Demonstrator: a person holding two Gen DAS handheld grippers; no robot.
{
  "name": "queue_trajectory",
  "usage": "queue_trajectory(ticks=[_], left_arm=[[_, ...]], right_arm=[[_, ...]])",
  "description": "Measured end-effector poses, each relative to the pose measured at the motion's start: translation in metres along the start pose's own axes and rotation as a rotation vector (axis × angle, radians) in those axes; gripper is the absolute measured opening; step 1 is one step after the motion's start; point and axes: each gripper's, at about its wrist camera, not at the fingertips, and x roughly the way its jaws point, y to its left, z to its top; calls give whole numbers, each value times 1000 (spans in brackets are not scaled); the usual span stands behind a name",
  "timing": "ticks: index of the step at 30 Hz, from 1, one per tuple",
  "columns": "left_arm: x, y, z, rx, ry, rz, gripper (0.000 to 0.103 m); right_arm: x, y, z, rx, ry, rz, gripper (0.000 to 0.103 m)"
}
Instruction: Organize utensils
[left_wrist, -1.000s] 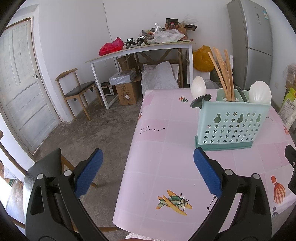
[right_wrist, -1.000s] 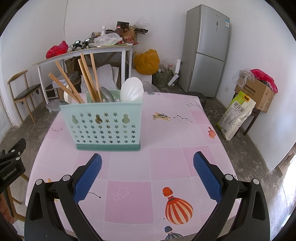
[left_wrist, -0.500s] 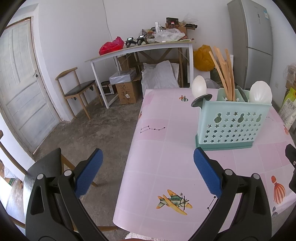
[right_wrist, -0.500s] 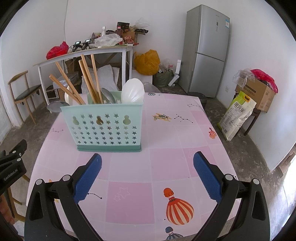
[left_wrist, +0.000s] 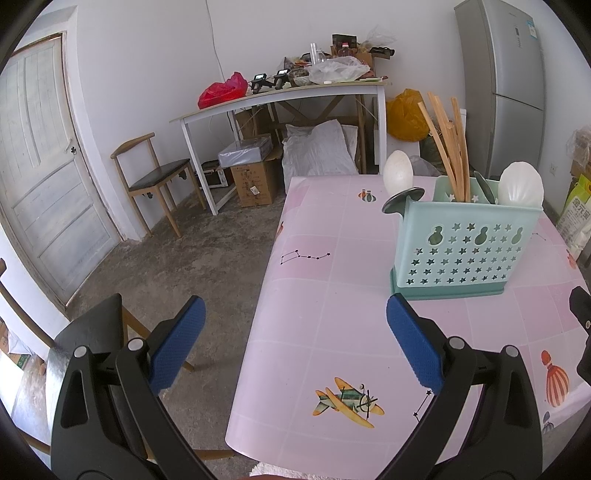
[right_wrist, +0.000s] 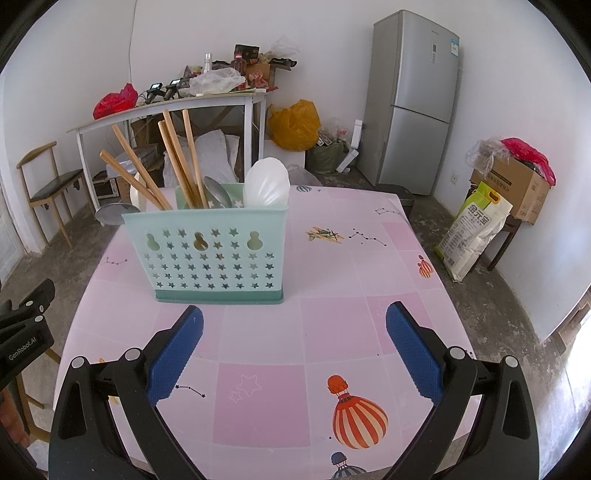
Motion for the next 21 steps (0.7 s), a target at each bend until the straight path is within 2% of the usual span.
queue_trajectory(ticks=[21], left_arm=[[-1, 3, -2, 1, 6, -3, 95]], right_arm=[[0, 0, 0, 2, 1, 2, 96]])
